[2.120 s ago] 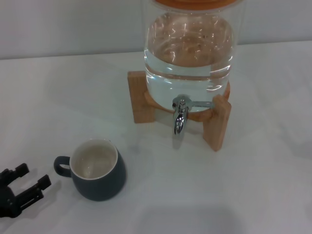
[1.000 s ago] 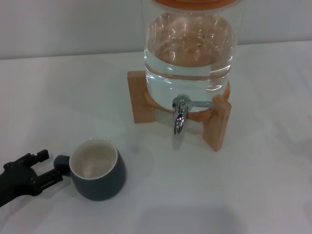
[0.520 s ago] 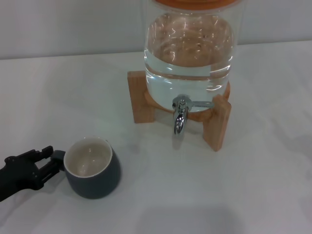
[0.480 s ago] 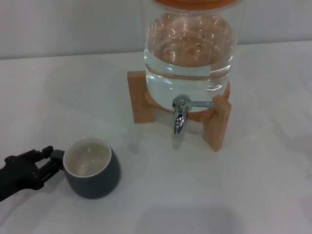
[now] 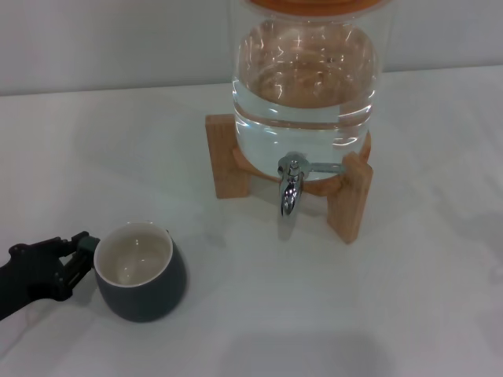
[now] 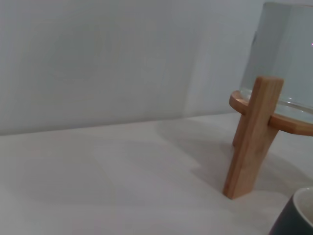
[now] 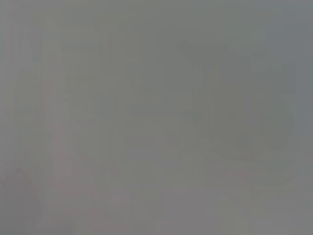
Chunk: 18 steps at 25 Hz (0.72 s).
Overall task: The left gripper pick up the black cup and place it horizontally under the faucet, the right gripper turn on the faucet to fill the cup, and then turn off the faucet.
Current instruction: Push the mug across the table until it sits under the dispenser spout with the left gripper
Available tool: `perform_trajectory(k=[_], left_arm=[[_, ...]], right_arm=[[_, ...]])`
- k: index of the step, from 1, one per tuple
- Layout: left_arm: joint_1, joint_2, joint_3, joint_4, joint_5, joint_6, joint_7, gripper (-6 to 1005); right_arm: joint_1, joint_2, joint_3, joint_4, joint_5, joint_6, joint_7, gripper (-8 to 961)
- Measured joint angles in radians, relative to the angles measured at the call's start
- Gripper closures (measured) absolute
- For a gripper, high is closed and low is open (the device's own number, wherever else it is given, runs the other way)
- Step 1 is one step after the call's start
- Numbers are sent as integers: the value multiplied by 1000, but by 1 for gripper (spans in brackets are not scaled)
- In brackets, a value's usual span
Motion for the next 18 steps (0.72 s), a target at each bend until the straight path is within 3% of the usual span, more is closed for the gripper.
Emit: perform_trajectory(k=[9, 18], left_arm=[[-29, 0, 1, -20, -37, -20, -4, 810], [-133, 0, 1, -124, -39, -19, -2, 811]], right_arm=[[14, 3, -2, 0, -4, 0, 0, 90], [25, 9, -9, -7, -5, 5, -8, 90]])
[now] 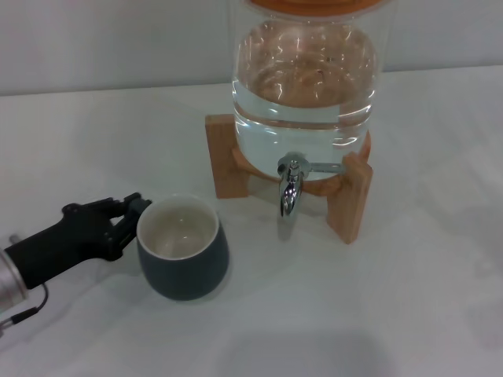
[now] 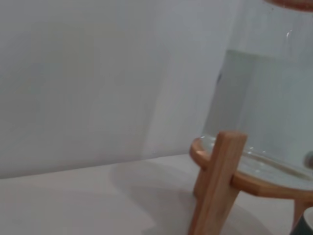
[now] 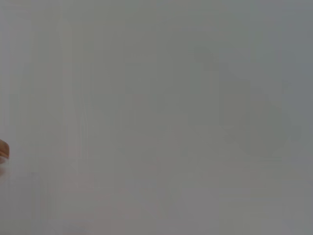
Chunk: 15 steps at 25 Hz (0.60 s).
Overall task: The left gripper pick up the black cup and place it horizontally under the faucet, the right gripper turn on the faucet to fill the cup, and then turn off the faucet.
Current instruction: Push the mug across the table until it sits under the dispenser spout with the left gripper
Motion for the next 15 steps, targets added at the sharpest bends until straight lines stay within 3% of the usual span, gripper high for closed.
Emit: perform_trajectory(k=[15], left_arm=[[-156, -4, 14, -224, 8, 172, 100, 812]], right_arm=[[-2, 1, -4, -5, -2, 15, 2, 91]])
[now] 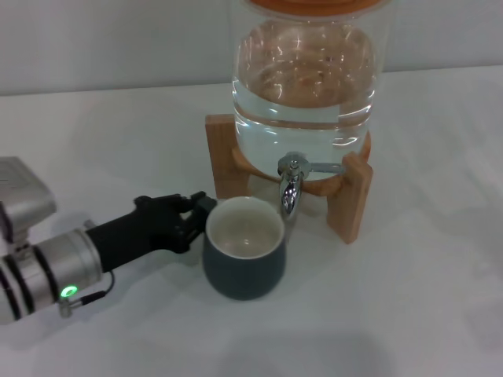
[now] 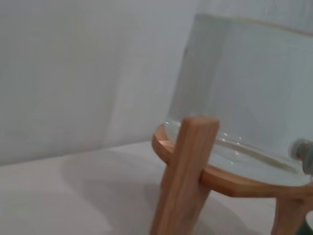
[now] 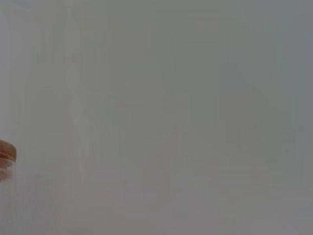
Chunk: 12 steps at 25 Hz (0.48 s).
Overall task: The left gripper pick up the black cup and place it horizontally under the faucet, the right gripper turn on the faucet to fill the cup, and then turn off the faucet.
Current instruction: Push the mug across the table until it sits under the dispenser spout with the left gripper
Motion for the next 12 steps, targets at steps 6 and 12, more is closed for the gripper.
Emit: perform_trajectory(k=[6, 12], left_arm=[[-51, -4, -5, -72, -4, 51, 42, 812], [-74, -7, -9, -96, -12, 77, 55, 813]], right_arm=[[-3, 0, -1, -2, -1, 2, 1, 91], [-7, 0, -10, -2, -1, 3, 1, 92]])
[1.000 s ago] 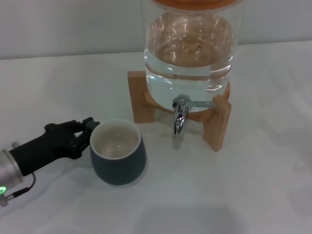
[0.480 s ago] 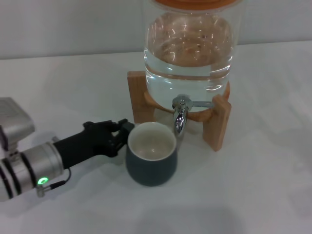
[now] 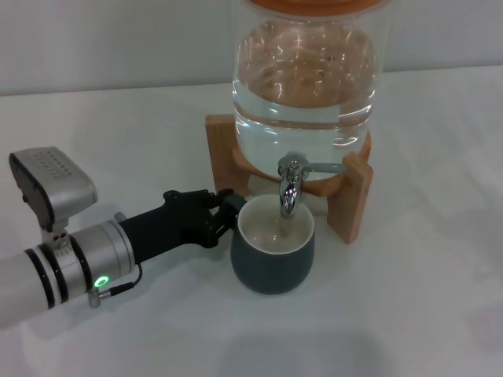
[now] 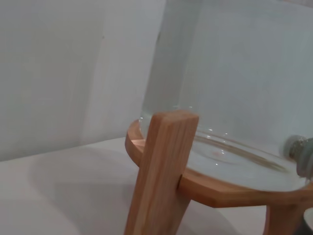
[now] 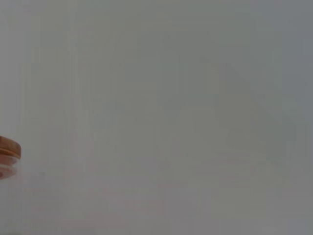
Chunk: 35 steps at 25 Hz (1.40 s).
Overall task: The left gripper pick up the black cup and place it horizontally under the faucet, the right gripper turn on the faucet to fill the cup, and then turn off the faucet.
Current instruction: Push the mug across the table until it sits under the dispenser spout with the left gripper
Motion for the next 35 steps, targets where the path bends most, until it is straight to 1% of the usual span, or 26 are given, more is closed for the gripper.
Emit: perform_trajectory(k=[7, 12, 19, 28, 35], left_arm=[[-19, -1, -1, -33, -10, 45, 23, 813], [-30, -1, -1, -49, -10, 53, 55, 814], [-36, -1, -1, -57, -17, 66, 81, 812], [-61, 1, 4, -63, -12, 87, 82, 810], [-98, 0, 6, -91, 42, 141, 74, 809]], right_arm=[[-3, 0, 0, 0, 0, 13, 2, 92], [-3, 0, 0, 0, 0, 14, 4, 92], [-3, 0, 0, 0, 0, 14, 3, 92], [-4, 0, 0, 0, 0, 13, 0, 93], [-3, 0, 0, 2, 0, 8, -3, 93]])
